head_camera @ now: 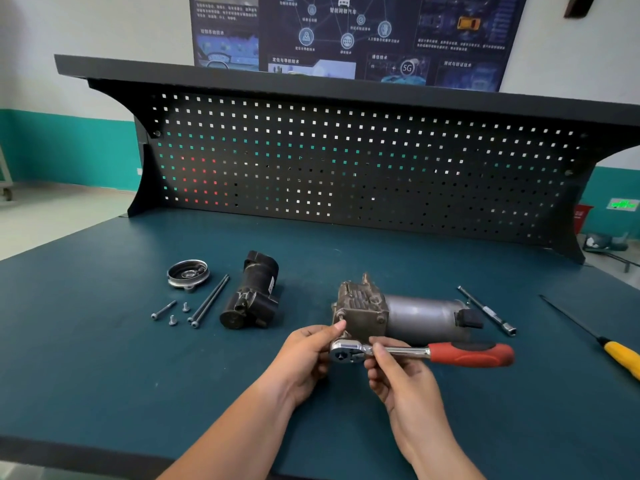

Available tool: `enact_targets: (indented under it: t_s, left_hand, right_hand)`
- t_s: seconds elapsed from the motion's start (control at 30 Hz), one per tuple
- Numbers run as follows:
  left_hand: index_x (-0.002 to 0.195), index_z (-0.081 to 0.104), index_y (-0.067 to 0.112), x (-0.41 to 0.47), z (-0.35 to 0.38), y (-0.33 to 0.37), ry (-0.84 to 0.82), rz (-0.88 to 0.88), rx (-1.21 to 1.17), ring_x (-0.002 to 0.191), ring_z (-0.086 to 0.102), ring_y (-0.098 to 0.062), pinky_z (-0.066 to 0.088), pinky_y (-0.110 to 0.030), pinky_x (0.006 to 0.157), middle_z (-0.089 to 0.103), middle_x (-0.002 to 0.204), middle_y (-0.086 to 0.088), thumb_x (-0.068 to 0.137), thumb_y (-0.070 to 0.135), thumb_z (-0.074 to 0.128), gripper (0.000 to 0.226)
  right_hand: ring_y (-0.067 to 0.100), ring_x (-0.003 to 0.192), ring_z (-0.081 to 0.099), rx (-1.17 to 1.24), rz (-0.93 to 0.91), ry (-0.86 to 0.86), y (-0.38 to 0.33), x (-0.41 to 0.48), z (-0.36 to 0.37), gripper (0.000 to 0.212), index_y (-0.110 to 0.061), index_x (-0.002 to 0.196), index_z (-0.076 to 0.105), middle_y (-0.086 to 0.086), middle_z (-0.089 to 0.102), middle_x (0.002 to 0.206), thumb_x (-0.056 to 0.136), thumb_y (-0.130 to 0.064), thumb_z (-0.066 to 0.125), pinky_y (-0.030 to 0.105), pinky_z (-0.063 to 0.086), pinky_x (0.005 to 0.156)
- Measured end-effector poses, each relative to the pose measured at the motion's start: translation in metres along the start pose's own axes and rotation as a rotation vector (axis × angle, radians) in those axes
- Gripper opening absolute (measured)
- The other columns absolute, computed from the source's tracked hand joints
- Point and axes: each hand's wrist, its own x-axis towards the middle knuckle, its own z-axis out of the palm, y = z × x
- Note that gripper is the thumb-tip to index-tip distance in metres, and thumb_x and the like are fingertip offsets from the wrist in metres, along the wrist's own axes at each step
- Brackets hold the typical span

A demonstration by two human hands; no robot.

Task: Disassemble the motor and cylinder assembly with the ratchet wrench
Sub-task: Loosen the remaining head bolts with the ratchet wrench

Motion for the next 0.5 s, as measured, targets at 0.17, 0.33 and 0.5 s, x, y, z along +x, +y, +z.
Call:
enact_targets:
  t_s: [0.17,0.33,0.5]
  left_hand:
    - [0.059,0.069,0.013,0.002,-0.001,0.0,-0.016,-0.069,-0.068,0.045,0.038,-0.008,0.026,-0.015,0.037,0.054,0.062,-0.005,0.06,0.037,0.071,0.024]
    - [0.064,0.067,0.013,0.003,0.001,-0.002,-0.021,-0.101,-0.119,0.047,0.041,-0.009,0.029,-0.015,0.037,0.051,0.066,-0.005,0.058,0.034,0.072,0.022]
    - [0.057,0.072,0.012,0.004,0.005,-0.002,-0.005,-0.081,-0.123,0.046,0.039,-0.007,0.027,-0.014,0.036,0.059,0.063,-0.004,0.061,0.032,0.069,0.021]
  right_hand:
    - [0.003,0.048,0.054,-0.119,-0.098,-0.046,-0.006,0.005,0.001,0.012,-0.009,0.085,0.069,0.002,0.063,0.057,0.087,-0.003,0.059,0.014,0.044,0.046]
    - [0.001,0.053,0.051,-0.302,-0.196,-0.11,-0.017,0.017,0.0,0.014,-0.012,0.086,0.069,-0.006,0.062,0.059,0.088,-0.001,0.061,0.014,0.043,0.051]
    - [0.007,0.067,0.066,0.18,-0.045,-0.044,-0.02,0.024,0.005,0.025,-0.008,0.083,0.072,0.001,0.071,0.074,0.081,-0.027,0.057,0.02,0.053,0.065]
